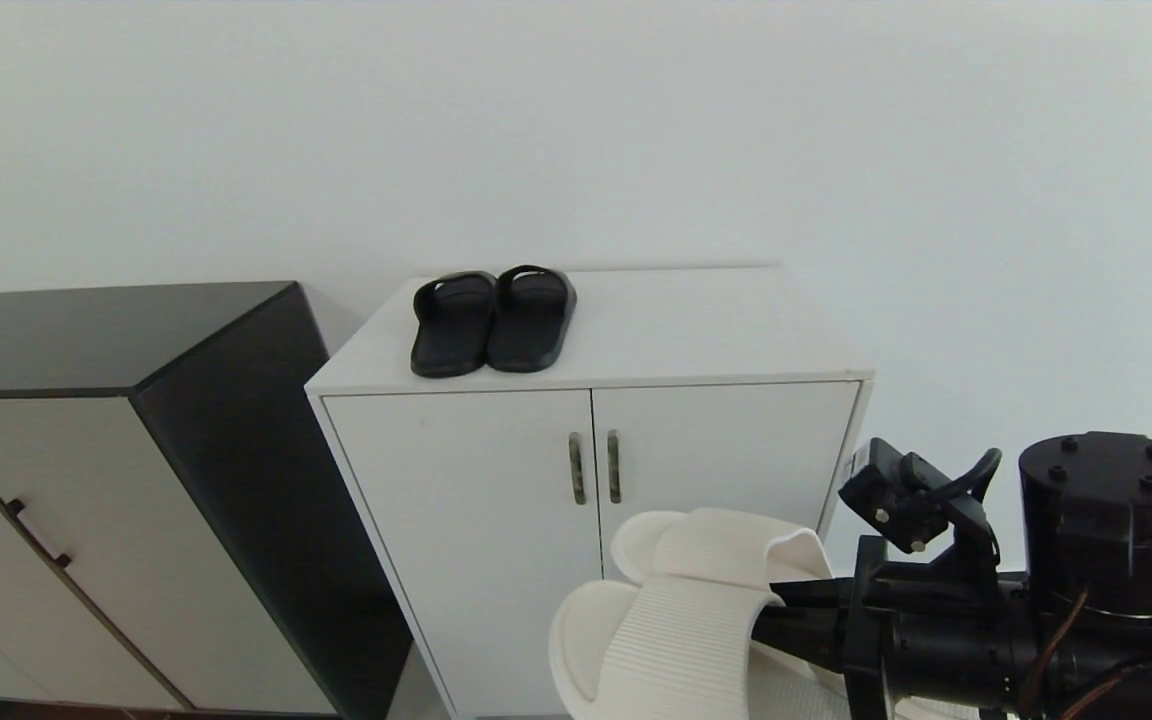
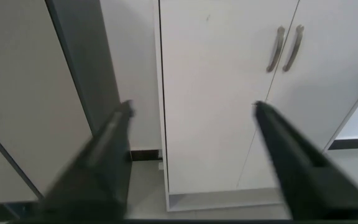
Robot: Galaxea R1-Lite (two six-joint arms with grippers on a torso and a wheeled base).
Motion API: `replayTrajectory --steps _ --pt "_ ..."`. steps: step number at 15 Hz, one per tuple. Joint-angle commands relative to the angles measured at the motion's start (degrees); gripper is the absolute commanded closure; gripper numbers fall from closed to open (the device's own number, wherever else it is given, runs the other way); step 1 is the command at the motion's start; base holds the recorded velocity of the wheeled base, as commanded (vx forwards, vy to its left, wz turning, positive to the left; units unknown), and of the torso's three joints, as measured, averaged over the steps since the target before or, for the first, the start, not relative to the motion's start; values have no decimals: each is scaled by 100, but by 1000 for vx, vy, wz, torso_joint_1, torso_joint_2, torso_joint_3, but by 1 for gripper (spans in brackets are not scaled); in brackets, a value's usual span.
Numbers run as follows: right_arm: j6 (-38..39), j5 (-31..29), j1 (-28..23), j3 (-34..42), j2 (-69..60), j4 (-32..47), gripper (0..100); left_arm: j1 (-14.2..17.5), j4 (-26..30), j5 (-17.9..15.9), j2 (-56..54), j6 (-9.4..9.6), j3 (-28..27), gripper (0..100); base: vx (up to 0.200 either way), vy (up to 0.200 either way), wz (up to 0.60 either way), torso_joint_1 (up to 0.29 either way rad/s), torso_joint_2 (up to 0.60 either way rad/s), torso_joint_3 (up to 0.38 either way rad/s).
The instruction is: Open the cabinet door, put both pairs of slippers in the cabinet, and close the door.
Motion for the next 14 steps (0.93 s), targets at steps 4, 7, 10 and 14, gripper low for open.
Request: replayTrajectory --steps 4,7,10,14 --pt "-1 -3 16 7 15 -14 100 -1 -9 14 7 12 0 0 0 0 0 -204 513 310" --pt "-1 6 60 7 59 -49 100 -1 -9 14 7 20 0 0 0 0 0 -175 491 312" --pt "-10 6 69 25 103 -49 100 -1 0 -21 7 100 0 0 0 0 0 -160 479 317" --pt "-10 6 78 86 103 -49 100 -1 9 -136 148 311 0 0 0 0 0 -132 467 332"
